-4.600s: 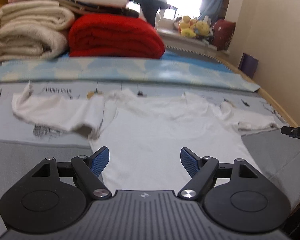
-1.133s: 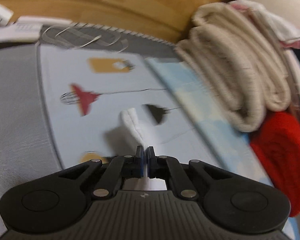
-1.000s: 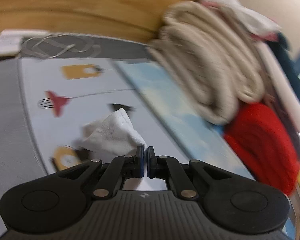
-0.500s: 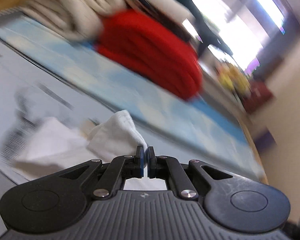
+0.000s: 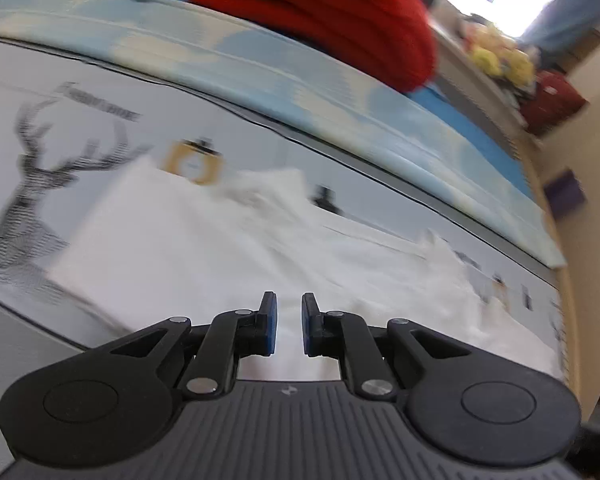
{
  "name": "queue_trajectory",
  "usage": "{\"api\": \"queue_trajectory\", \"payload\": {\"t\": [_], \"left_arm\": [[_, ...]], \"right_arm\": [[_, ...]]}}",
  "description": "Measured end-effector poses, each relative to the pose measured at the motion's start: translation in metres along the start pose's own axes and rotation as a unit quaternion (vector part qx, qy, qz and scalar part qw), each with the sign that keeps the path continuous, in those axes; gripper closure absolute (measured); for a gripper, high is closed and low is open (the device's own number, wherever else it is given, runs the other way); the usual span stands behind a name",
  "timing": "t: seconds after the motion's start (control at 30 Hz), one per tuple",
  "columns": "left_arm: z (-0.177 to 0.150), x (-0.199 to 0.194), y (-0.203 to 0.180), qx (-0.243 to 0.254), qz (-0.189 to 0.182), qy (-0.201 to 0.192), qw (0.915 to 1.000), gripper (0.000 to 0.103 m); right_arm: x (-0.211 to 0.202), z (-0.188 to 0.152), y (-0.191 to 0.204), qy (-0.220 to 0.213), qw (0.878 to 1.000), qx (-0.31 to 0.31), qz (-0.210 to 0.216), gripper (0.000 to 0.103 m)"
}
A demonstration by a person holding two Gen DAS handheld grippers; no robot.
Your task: Fold small clothes
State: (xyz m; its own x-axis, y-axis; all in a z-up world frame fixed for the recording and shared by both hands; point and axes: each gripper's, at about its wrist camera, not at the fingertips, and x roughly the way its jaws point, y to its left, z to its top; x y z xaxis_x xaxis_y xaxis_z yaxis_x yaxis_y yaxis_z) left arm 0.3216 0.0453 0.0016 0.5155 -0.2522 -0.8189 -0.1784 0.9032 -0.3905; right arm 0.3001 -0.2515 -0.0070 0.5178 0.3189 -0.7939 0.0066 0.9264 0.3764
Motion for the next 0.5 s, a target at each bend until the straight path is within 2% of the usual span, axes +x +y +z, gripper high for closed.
{"api": "queue_trajectory", "payload": {"t": [0.1,0.17,0.23,0.3,0.47,0.5], "left_arm": [[0.016,-0.008,0.01,-0.029,-0.001,-0.005,0.9996,0.091],[0.022,-0.013,0.025,-0.041,-0.005,-0.012,0.9991,0.091],[0.033,-0.017,0.034,-0.049,-0.007,-0.018,0.9986,0.084],[0.041,-0.024,0.044,-0.06,-0.007,-0.025,0.9979,0.081],[0.055,-0.041,0.072,-0.083,0.01,-0.044,0.9955,0.081],[0.057,-0.043,0.077,-0.088,0.013,-0.045,0.995,0.081]], "right_arm": [[0.025,-0.011,0.014,0.028,1.0,-0.001,0.015,0.083],[0.04,-0.016,0.023,0.037,0.999,-0.003,0.023,0.074],[0.051,-0.019,0.03,0.036,0.999,-0.009,0.032,0.059],[0.062,-0.021,0.036,0.029,0.999,-0.025,0.034,0.054],[0.09,-0.022,0.04,0.034,0.997,-0.058,0.031,0.054],[0.094,-0.022,0.041,0.036,0.997,-0.063,0.032,0.068]]}}
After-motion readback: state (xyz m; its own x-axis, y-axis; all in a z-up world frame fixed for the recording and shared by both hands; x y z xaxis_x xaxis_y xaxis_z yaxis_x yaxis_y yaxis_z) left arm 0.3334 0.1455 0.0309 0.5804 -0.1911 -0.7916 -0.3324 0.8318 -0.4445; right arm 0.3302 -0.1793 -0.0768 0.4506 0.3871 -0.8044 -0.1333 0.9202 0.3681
